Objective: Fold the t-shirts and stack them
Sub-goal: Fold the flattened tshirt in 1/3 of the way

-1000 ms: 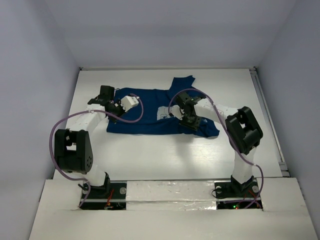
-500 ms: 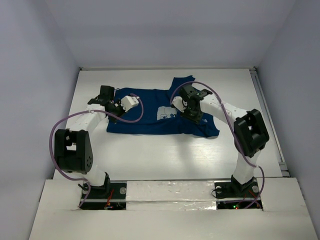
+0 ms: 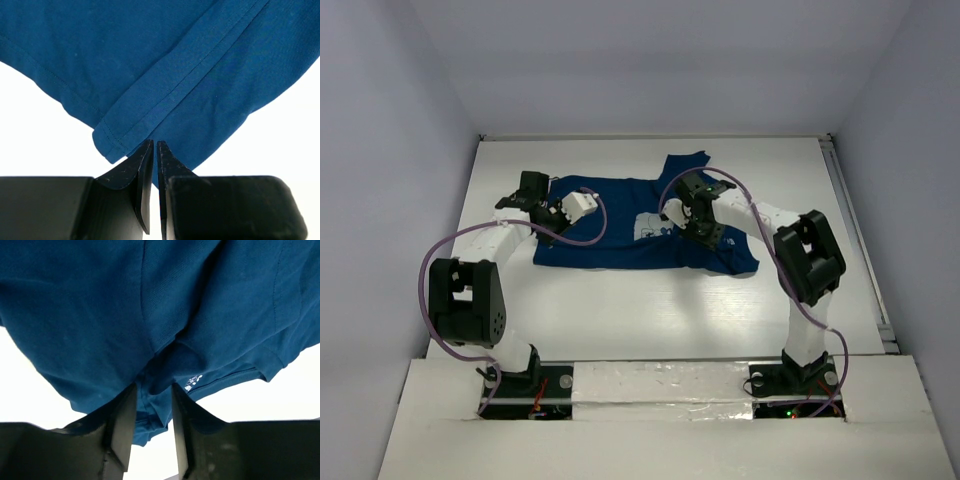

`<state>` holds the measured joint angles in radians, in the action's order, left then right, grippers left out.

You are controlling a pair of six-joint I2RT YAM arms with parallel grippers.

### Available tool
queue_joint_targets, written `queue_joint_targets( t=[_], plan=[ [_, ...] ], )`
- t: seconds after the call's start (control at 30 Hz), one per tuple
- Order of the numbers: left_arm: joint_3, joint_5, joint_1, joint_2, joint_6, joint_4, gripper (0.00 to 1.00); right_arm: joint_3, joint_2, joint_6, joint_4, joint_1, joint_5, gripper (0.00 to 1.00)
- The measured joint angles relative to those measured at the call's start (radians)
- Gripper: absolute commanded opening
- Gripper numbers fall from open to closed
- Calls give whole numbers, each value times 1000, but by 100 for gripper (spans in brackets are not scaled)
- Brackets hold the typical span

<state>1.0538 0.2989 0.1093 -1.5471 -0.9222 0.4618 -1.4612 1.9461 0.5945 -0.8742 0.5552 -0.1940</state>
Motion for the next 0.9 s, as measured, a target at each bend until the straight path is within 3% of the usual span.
queue_joint_targets(
  t=[0.2,0.43,0.67,0.9],
  plan=[
    [0,-1,0,0,0,0,6,-5,13,3,11,-12,0,24],
    [2,-3,0,0,-1,0,6,-26,32,5,19,-32,-9,19],
    [2,-10,0,0,-3,2,6,-31,38,20,23,-56,-13,0],
    [3,-11,0,0,-4,2,6,-92,55,39,30,-105,-51,0]
  ],
)
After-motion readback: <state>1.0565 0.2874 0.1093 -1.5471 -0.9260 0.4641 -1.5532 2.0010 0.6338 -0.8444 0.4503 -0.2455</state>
